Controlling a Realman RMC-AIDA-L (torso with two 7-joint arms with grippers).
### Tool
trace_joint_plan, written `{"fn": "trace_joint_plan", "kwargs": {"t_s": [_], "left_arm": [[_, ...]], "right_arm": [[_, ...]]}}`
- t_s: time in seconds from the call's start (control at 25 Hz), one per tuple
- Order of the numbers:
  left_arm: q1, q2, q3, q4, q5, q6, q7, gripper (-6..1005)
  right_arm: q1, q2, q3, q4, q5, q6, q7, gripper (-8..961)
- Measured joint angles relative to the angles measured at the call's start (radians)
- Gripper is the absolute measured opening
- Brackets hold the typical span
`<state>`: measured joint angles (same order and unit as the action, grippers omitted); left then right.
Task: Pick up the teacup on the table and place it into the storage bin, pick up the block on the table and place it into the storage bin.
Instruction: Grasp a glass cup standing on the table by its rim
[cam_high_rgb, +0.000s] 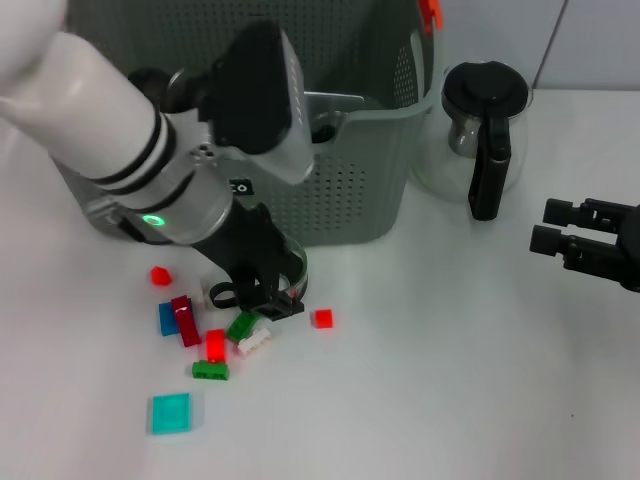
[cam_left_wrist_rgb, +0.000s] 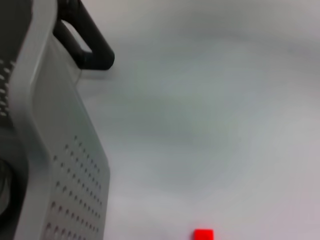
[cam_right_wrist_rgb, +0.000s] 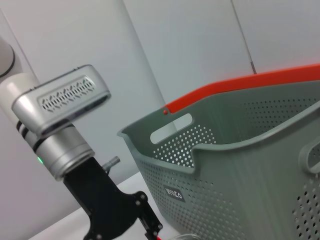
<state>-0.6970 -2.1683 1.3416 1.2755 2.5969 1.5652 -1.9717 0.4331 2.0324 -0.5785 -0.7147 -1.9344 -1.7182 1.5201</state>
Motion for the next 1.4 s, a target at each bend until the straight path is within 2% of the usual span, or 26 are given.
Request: {"fn": "trace_joint_plan", "kwargs": {"t_s": [0.32,0.8,1.4], "left_arm": [[-0.023,-0.003,0.080,-0.073,0.077,-0.096,-0.015,478],[-0.074,-0.002,0.087,-0.205,0.134,-0.145,-0.027,478],[-0.102,-0.004,0.125,-0.270,0.147,-0.213,-0.045,479]], "right_arm": [[-0.003,0.000,0.005,0.000,0.000,0.000,0.000,606],[0.001,0.000,0.006,0.000,0.000,0.005,0.002,606],[0.002,-0.004,0.006,0.000,0.000,0.008,0.002,607]]}}
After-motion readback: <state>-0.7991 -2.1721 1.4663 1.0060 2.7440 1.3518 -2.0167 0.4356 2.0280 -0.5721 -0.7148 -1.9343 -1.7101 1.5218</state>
